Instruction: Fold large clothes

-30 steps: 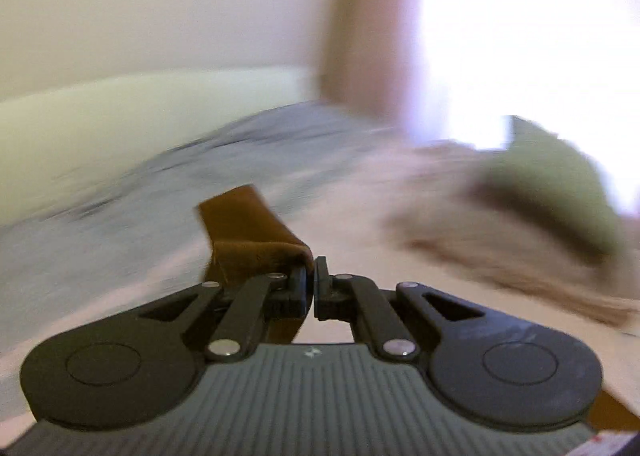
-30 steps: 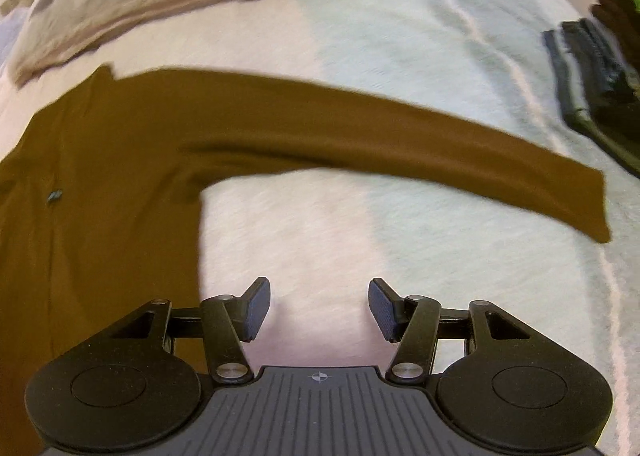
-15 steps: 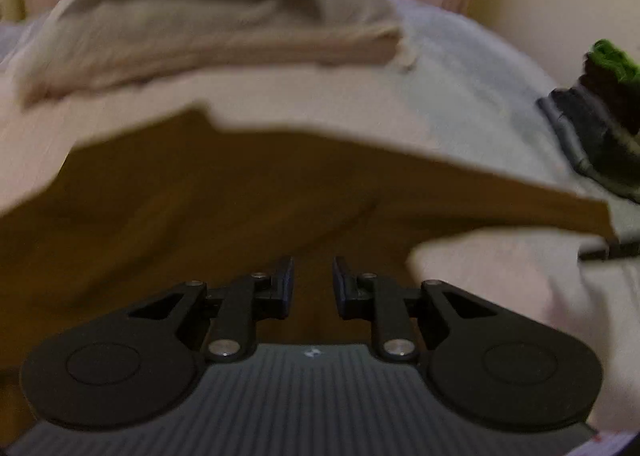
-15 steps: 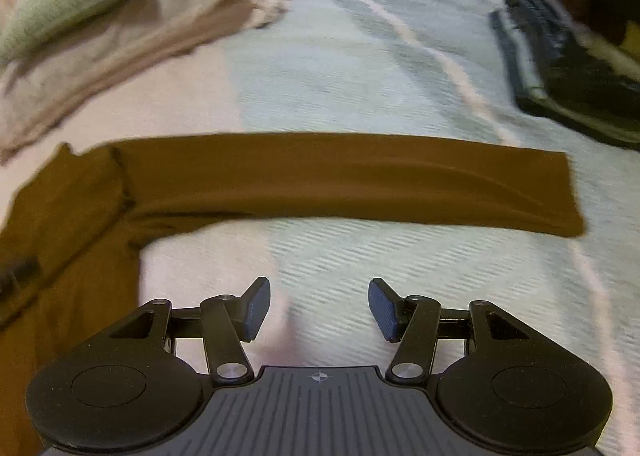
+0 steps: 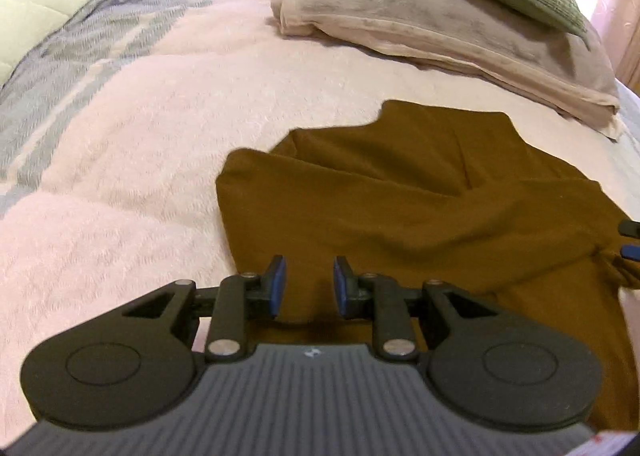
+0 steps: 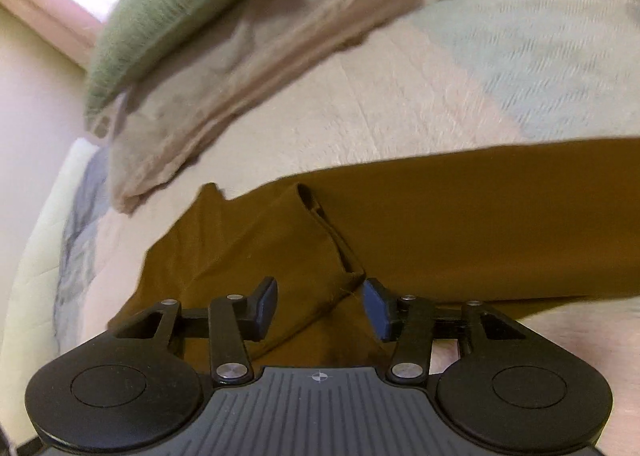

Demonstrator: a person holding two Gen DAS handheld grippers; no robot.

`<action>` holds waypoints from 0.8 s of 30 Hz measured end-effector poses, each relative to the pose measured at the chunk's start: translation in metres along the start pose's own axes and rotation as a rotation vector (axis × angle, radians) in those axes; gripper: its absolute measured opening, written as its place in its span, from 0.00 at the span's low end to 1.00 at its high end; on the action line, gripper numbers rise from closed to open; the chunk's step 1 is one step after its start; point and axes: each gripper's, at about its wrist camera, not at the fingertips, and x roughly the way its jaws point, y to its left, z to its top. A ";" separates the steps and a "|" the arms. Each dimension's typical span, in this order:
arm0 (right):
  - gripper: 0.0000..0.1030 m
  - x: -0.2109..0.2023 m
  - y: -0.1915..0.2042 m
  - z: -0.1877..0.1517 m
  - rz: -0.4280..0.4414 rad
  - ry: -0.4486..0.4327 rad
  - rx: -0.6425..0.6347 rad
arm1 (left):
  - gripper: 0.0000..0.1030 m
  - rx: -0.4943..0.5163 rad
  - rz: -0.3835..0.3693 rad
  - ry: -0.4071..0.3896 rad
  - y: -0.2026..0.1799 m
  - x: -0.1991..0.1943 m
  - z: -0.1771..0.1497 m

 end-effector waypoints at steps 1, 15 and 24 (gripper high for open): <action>0.36 0.006 -0.001 0.000 0.008 -0.003 0.014 | 0.20 -0.001 -0.002 -0.001 0.003 0.005 0.002; 0.12 -0.012 -0.007 -0.010 -0.062 -0.044 0.025 | 0.20 0.132 -0.006 0.072 0.001 0.029 0.005; 0.02 0.009 -0.012 -0.004 0.025 -0.074 0.069 | 0.20 0.072 -0.005 0.080 0.004 0.033 0.008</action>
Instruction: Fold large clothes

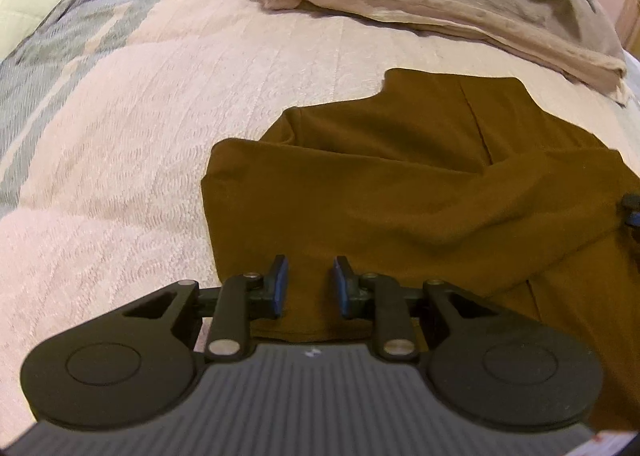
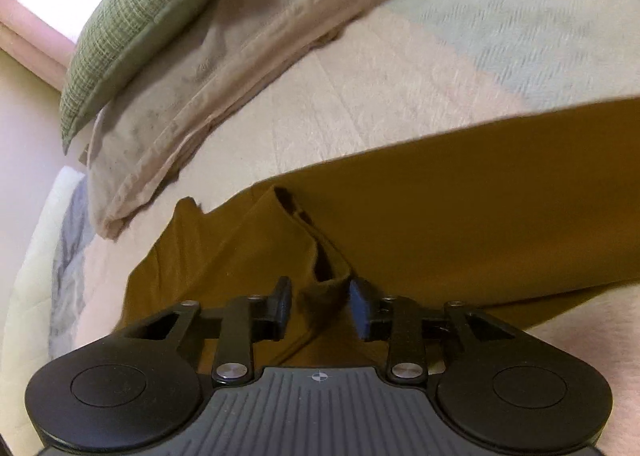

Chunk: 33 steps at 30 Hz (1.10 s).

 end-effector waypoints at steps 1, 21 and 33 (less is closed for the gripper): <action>0.02 -0.008 0.003 0.000 0.009 -0.020 -0.008 | 0.20 -0.003 0.000 0.004 0.001 0.001 0.000; 0.39 -0.203 -0.192 -0.019 -0.242 -0.389 0.561 | 0.20 0.005 -0.037 0.029 -0.016 -0.025 0.001; 0.00 -0.256 -0.295 -0.011 -0.292 -0.596 0.768 | 0.25 -0.104 -0.030 0.074 -0.024 -0.025 -0.002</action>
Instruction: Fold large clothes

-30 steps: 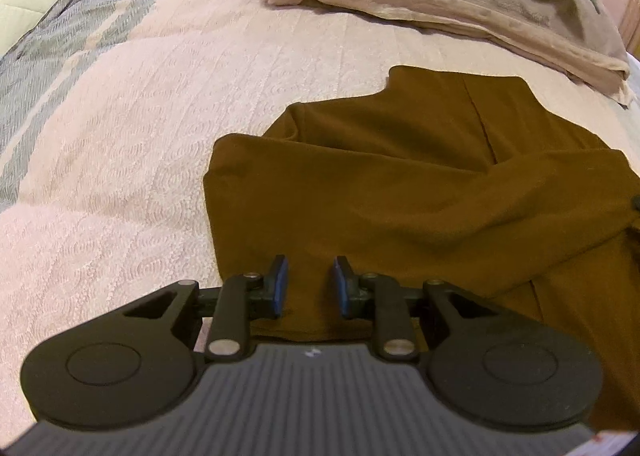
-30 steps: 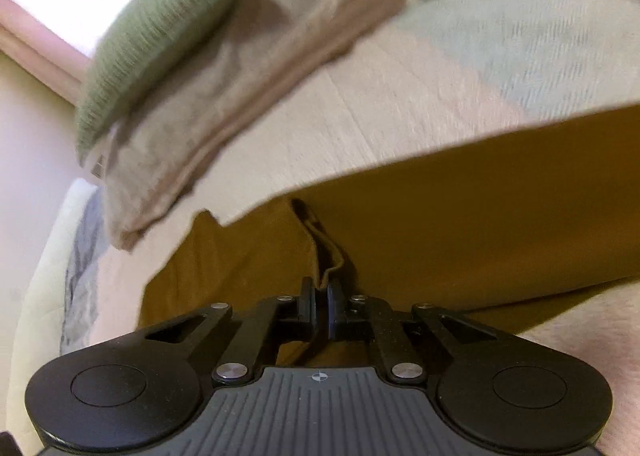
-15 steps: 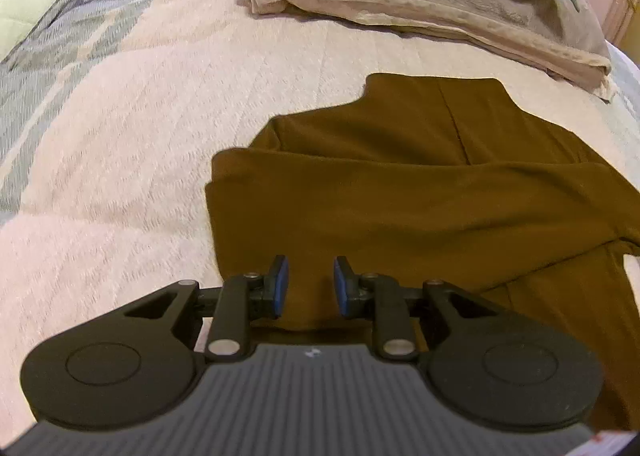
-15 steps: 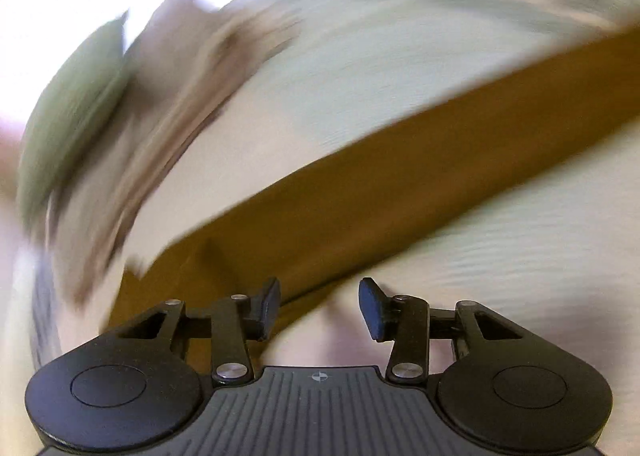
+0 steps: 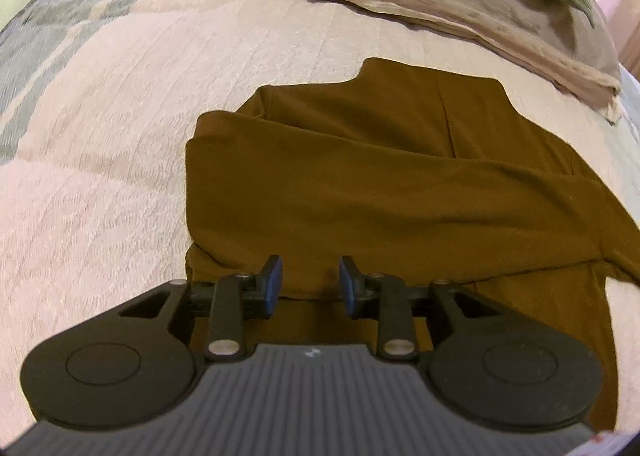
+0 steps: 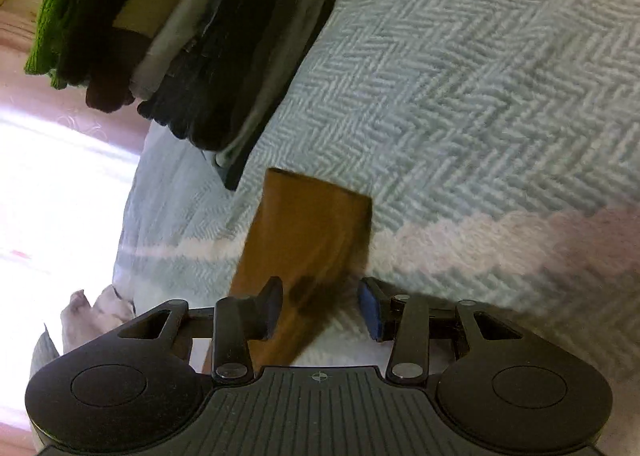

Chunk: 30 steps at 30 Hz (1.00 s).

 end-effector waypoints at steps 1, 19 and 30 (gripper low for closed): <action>0.00 -0.001 0.016 -0.003 -0.017 -0.013 -0.063 | 0.25 -0.009 0.002 0.000 0.002 -0.002 -0.001; 0.00 -0.155 0.321 -0.510 1.000 0.376 -1.622 | 0.26 -0.282 -0.004 -0.002 0.121 -0.052 -0.040; 0.23 -0.075 0.220 -0.553 0.426 0.487 -2.099 | 0.26 -0.278 -0.044 0.020 0.147 -0.032 -0.045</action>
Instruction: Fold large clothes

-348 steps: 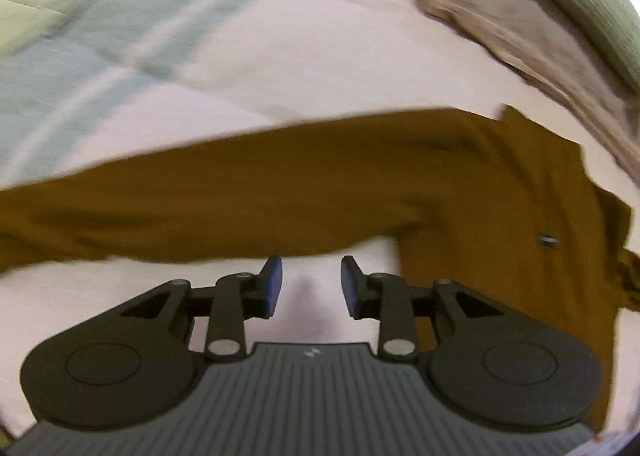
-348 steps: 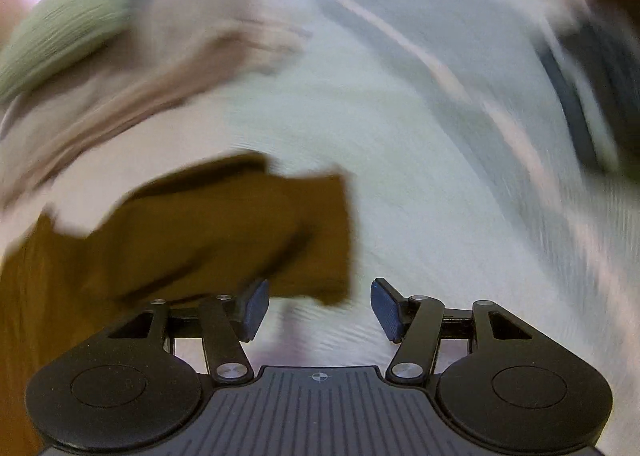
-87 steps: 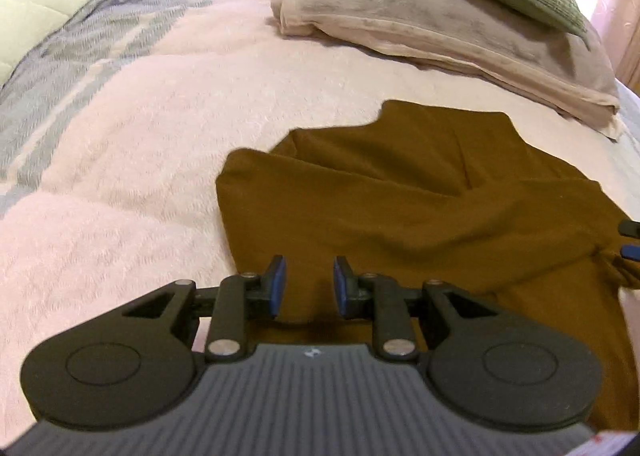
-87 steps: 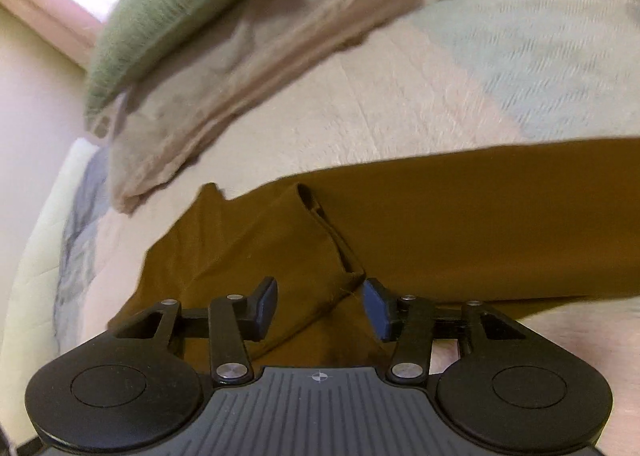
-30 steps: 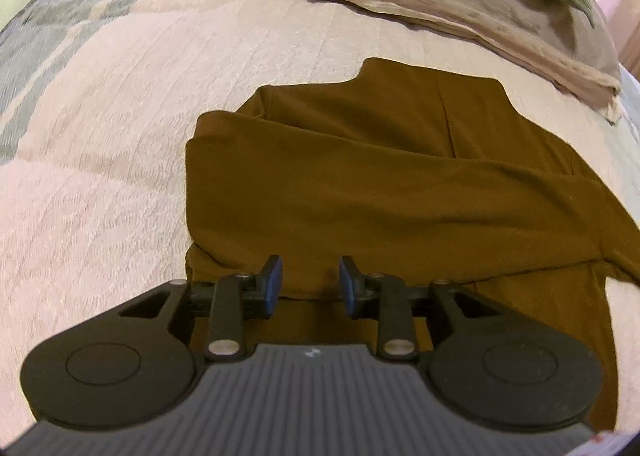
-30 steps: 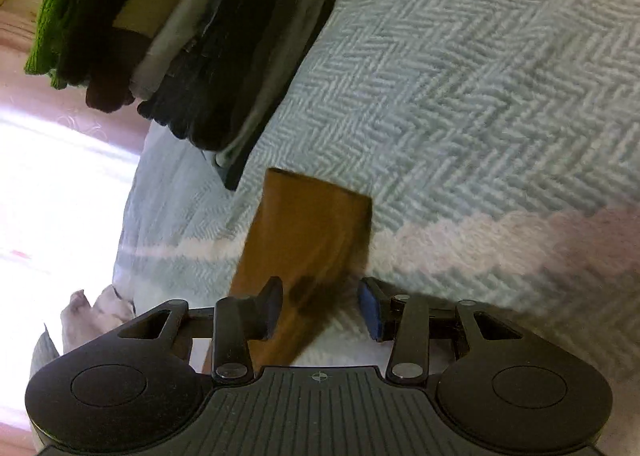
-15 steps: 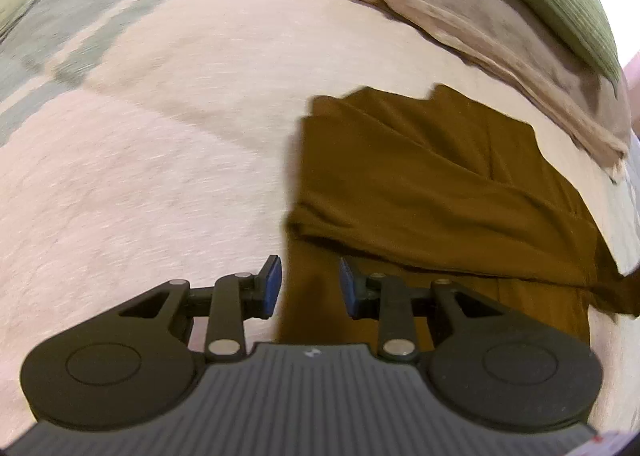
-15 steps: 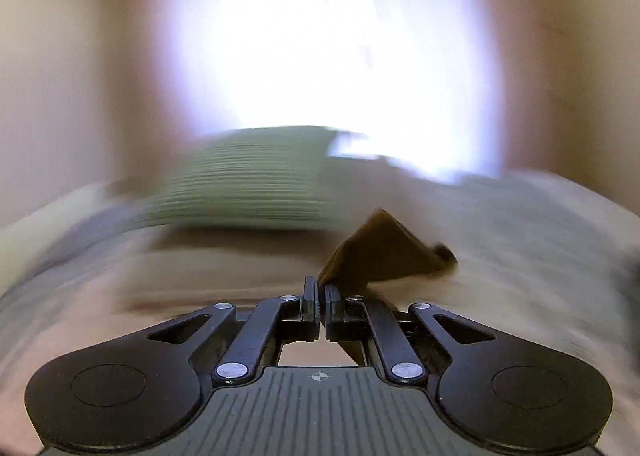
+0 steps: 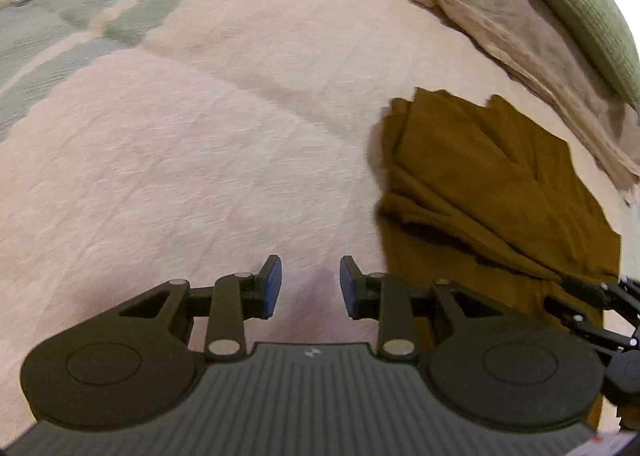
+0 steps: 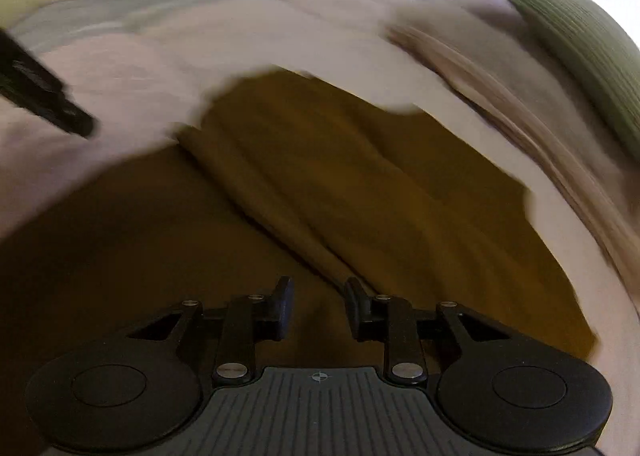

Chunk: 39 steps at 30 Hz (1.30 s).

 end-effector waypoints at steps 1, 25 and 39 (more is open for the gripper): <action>0.23 -0.003 -0.014 -0.007 -0.050 0.006 0.015 | 0.26 0.004 -0.024 -0.001 -0.005 0.003 0.005; 0.23 0.008 -0.127 -0.105 -0.266 0.068 -0.037 | 0.02 0.249 0.017 -0.041 -0.083 0.074 0.064; 0.03 0.003 -0.150 -0.104 -0.072 0.180 -0.009 | 0.05 0.328 0.103 0.024 -0.079 0.062 0.027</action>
